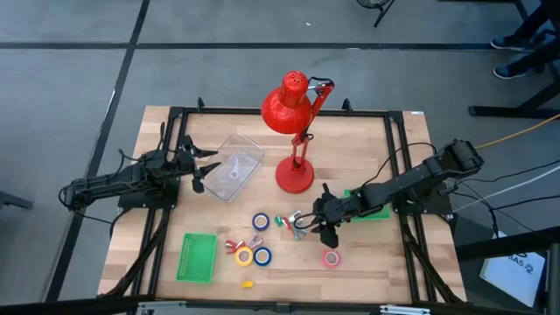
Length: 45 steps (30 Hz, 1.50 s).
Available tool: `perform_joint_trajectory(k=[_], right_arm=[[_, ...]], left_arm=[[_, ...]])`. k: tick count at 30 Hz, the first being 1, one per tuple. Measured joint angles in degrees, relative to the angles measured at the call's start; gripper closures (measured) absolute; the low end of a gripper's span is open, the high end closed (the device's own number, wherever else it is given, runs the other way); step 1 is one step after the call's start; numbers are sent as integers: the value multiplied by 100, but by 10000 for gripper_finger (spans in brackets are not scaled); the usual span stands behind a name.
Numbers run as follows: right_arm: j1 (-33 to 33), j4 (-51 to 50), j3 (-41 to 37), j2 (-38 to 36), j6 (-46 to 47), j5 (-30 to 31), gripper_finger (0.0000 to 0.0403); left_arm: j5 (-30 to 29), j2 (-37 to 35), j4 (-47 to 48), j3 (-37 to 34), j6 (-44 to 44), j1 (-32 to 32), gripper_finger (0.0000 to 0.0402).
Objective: Pick and place Stapler, Stapler remover, tape
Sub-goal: Put the blue staple remover into the top green basket
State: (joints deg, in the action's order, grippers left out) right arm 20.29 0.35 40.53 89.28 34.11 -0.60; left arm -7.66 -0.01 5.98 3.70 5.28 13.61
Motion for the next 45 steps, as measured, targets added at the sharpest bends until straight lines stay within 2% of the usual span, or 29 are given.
perform_joint_trajectory(k=[7,20,32,35,40,45], right_arm=[[0,544,0,320,-455,2,249],[-16,827,0,785,-476,166,249],[-33,1081,0,865,-629,359,250],[-95,1062,0,865,-712,357,263],[-218,1058,0,865,-719,345,308],[-267,1051,0,865,-758,101,336]], left_arm=[[0,0,-3,0,0,1,228],[0,0,2,0,0,1,227],[0,0,2,0,0,1,226],[0,0,2,1,0,0,228],[0,0,2,0,0,-1,226],[0,0,2,0,0,0,228]])
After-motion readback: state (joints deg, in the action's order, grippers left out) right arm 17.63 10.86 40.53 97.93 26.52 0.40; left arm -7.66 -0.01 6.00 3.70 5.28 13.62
